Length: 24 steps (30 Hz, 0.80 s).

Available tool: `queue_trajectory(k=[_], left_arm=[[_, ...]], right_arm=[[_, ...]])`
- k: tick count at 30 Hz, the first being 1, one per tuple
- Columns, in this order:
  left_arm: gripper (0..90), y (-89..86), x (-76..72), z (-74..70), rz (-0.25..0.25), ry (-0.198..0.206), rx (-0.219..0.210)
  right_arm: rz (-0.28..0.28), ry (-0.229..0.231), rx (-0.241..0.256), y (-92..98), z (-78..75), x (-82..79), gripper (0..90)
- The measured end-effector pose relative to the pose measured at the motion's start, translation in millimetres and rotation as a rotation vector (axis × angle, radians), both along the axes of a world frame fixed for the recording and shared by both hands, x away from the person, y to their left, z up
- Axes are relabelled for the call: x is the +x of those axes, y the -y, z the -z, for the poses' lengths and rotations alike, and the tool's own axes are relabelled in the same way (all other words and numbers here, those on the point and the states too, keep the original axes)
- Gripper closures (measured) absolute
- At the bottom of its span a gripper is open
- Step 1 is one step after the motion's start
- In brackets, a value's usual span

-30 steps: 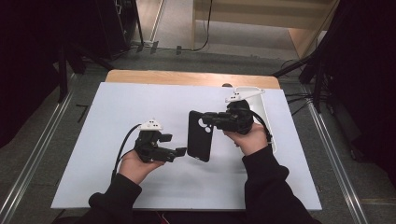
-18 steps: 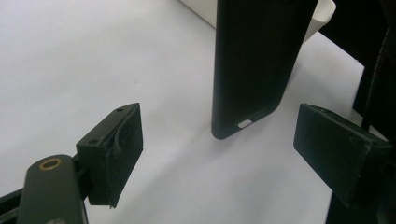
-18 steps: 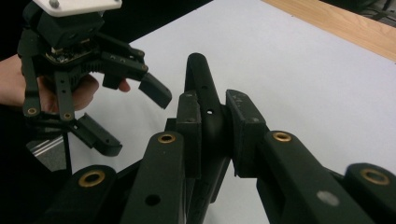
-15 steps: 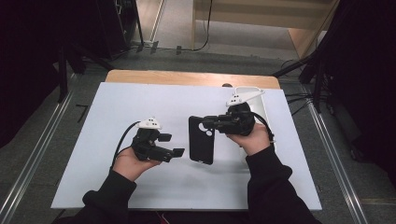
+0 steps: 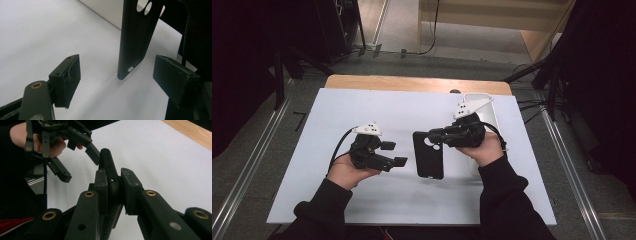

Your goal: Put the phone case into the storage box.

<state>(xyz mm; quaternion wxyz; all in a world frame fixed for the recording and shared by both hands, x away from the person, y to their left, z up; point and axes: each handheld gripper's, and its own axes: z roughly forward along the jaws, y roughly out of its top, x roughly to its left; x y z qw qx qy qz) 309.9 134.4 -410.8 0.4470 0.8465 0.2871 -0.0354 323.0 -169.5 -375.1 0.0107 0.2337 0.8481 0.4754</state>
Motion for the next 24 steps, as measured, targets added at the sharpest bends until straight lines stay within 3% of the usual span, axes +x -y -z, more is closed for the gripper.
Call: queue_trajectory(k=[7,12,21,24], left_arm=[[25.6,-0.2,-0.3,-7.3,0.054,-0.003,0.013],[28.9,-3.2,1.8,-11.1,0.074,-0.021,-0.022],[33.6,-1.6,-1.0,-20.0,0.143,0.009,-0.027],[34.7,-1.0,-1.8,-21.6,0.159,0.002,-0.034]], right_arm=[[-0.052,-0.008,-0.010,-5.0,2.0,-1.4,74.6],[-0.080,-0.016,-0.017,-9.4,3.1,-2.4,74.6],[-0.149,-0.024,-0.012,-17.1,6.0,-3.3,74.6],[-0.165,-0.020,-0.009,-18.9,6.9,-3.5,74.6]])
